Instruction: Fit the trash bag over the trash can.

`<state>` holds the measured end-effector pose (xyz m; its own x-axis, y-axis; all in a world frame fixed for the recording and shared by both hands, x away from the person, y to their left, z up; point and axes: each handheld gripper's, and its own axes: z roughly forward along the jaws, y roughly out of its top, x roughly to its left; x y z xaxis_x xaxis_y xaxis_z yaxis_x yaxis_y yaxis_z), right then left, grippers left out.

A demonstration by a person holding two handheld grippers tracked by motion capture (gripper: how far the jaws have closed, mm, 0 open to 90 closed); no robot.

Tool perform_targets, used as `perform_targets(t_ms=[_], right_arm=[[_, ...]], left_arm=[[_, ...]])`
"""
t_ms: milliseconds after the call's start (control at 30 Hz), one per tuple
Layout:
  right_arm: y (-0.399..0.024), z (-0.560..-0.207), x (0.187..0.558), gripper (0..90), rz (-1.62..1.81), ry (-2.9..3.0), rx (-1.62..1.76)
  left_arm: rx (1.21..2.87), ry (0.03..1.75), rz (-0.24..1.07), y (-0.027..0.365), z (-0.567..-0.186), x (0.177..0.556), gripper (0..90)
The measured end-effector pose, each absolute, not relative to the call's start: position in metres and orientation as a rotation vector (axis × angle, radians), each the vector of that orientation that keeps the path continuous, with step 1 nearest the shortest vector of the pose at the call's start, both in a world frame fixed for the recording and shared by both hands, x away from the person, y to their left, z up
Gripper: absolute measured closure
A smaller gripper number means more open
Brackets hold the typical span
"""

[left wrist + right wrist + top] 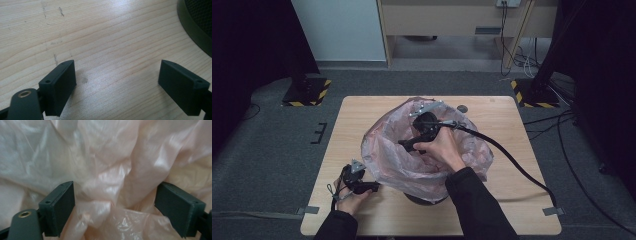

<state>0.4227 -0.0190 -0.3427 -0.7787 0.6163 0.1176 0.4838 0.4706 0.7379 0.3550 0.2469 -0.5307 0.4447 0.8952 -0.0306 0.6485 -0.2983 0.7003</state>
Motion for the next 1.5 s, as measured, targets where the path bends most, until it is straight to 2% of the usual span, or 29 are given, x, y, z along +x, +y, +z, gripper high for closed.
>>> perform_targets(t_ms=[500,1000,1500], right_arm=[[-0.034,-0.314,0.410,20.1,1.504,2.331,0.886],[-0.034,-0.312,0.397,22.6,1.505,2.375,0.885],[-0.046,-0.293,0.395,22.7,1.675,2.065,0.860]], left_arm=[[2.052,1.287,0.493,0.246,-0.531,0.355,13.5],[2.058,1.281,0.499,0.246,-0.531,0.355,12.9],[2.057,1.281,0.500,0.246,-0.531,0.355,12.8]])
